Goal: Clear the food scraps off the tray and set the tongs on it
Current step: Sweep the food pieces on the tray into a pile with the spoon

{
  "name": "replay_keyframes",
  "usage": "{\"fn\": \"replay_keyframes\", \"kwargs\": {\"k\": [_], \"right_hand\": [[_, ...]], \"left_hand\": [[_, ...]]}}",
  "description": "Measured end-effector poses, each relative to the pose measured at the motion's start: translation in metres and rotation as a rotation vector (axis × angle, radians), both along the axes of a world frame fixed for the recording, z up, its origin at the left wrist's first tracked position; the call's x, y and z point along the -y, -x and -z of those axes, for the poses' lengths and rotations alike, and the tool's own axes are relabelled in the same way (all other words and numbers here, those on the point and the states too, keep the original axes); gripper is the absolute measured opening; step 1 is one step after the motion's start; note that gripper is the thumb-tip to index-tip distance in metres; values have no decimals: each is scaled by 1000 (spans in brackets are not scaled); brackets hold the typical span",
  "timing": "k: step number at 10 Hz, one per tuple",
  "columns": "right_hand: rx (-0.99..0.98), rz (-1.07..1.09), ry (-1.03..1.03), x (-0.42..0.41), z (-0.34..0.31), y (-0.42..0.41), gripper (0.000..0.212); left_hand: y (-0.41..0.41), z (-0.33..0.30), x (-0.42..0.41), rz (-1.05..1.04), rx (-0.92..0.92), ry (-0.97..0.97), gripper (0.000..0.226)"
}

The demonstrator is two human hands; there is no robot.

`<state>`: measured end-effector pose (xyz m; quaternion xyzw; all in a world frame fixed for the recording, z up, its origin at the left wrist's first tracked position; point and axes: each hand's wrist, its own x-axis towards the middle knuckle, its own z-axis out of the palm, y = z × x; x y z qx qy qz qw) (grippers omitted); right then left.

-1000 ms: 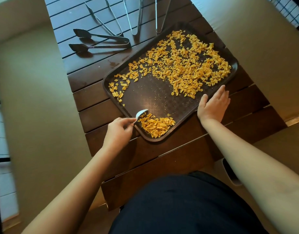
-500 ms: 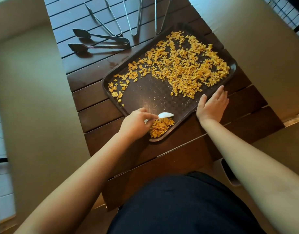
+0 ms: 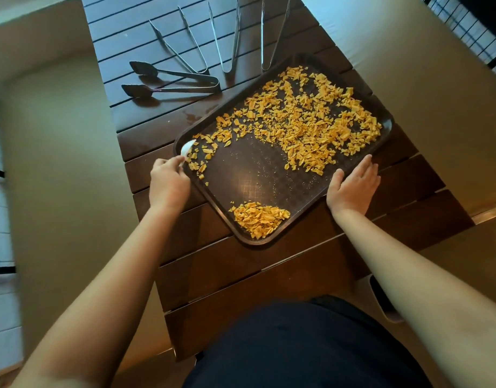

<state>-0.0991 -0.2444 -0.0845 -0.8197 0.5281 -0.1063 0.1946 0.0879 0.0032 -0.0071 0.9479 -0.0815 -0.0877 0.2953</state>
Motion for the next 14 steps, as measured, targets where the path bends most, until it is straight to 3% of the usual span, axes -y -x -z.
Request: {"fn": "replay_keyframes", "kwargs": {"k": [5,7,10,12,14], "right_hand": [[-3,-1,7,-1,-4,-1,77],[-6,2,4,-2,-4,-1,78],[5,3,8,-2,-3,-1,77],[16,5,8,-2,-2,-1,77],[11,8,3,-2,-2,-1,77]], "left_hand": [[27,9,-7,49,-231,69,33],[9,-8,13,-58,-170,2,46],[22,-3,27,-128,-341,15,49],[32,-4,28,-75,-303,50,46],[10,-14,32,-125,-283,-94,48]]}}
